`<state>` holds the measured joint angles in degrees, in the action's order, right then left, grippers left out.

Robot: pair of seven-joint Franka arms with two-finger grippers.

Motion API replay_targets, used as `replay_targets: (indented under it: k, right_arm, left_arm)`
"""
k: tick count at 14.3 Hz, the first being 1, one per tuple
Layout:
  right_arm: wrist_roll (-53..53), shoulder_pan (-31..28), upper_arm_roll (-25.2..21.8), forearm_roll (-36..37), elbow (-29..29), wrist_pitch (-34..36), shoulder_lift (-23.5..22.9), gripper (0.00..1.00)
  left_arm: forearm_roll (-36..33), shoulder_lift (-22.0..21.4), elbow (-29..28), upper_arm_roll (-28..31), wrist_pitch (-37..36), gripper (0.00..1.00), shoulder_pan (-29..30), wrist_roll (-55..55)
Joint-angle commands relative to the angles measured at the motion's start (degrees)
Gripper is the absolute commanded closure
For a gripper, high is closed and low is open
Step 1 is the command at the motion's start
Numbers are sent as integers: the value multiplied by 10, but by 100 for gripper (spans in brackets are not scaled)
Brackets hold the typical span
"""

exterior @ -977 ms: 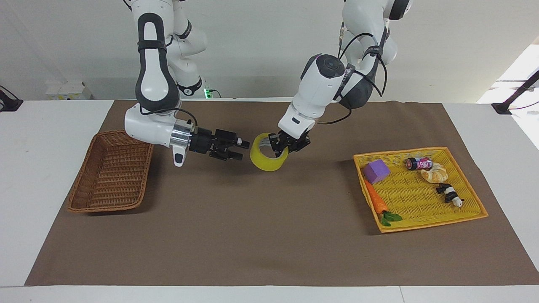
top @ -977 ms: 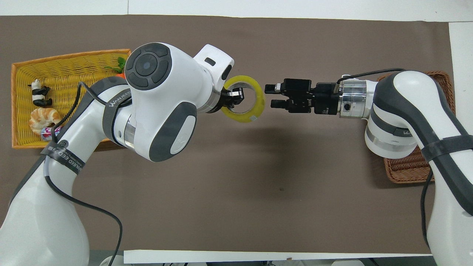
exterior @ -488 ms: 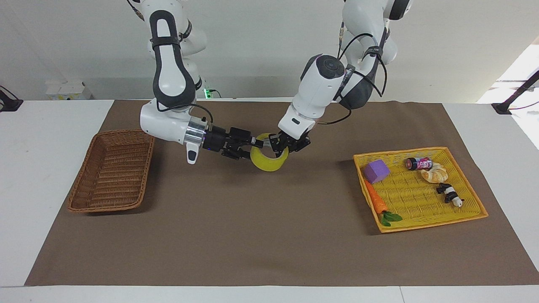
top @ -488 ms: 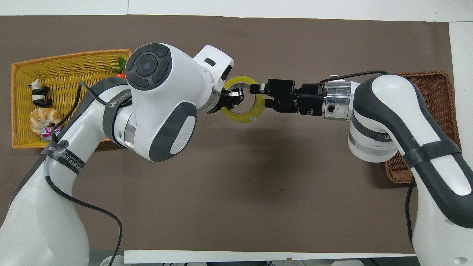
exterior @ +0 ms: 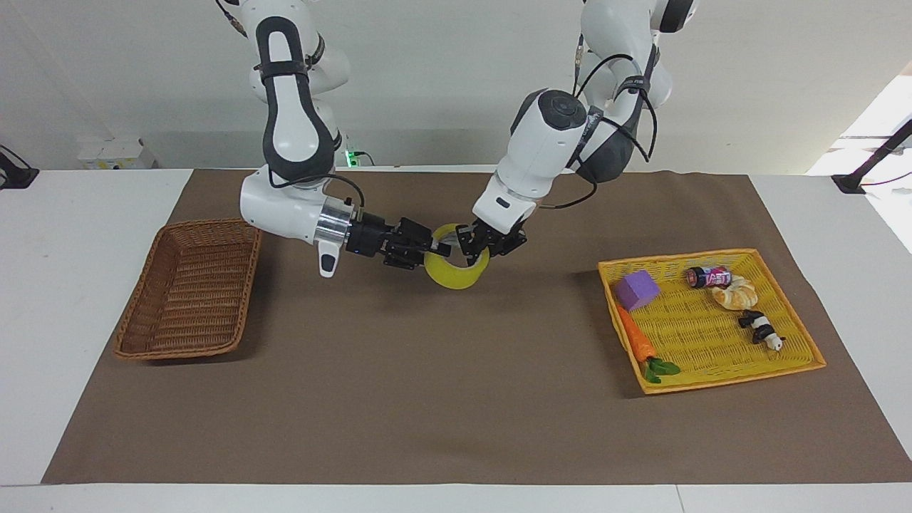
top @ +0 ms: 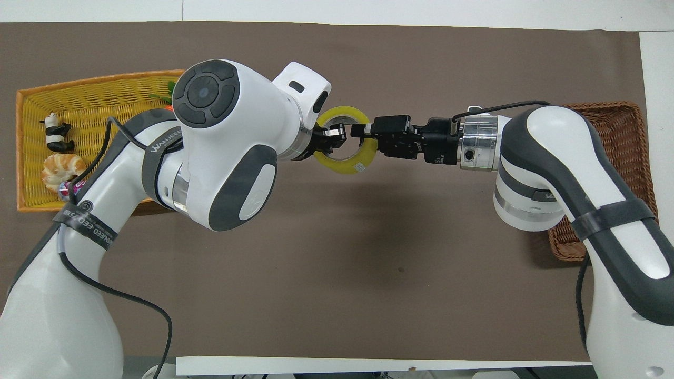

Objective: Move tape to another basket
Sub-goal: 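Grasp the tape roll with the right gripper beside the left gripper, then open the left gripper and withdraw while the right gripper carries tape, then lower the tape roll into the brown basket with the right gripper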

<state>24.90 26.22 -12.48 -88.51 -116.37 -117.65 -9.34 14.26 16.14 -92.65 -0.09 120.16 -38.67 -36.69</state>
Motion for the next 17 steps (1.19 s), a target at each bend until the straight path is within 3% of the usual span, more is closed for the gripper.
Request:
replay_targets:
  k: [1,2,5,7,9,12,14,17]
  right_arm:
    - [1,-10,2,-3,9,4,-4,100]
    - [1,-10,2,-3,9,5,-4,100]
    - [1,-29,-3,51,21,8,-4,100]
    - [2,-113,-3,144,43,77,-6,100]
    - [29,-207,-3,217,46,149,-6,100]
    - [109,-335,-3,341,47,224,-4,100]
    - [156,-425,-3,406,67,278,-6,100]
    - [238,-524,-2,461,129,368,-76,100]
  left_arm:
    - [7,-21,-13,-1,-12,27,4,-2]
    - [5,-23,-10,0,-15,1,-1,-1]
    - [9,-55,40,3,-107,0,43,5]
    - [4,-100,52,4,-163,0,92,8]
    - [3,-117,50,4,-211,0,174,24]
    - [1,-124,48,3,-258,0,303,227]
    - [-63,-123,51,2,-252,0,353,309]
    - [-115,-131,34,2,-252,0,394,314]
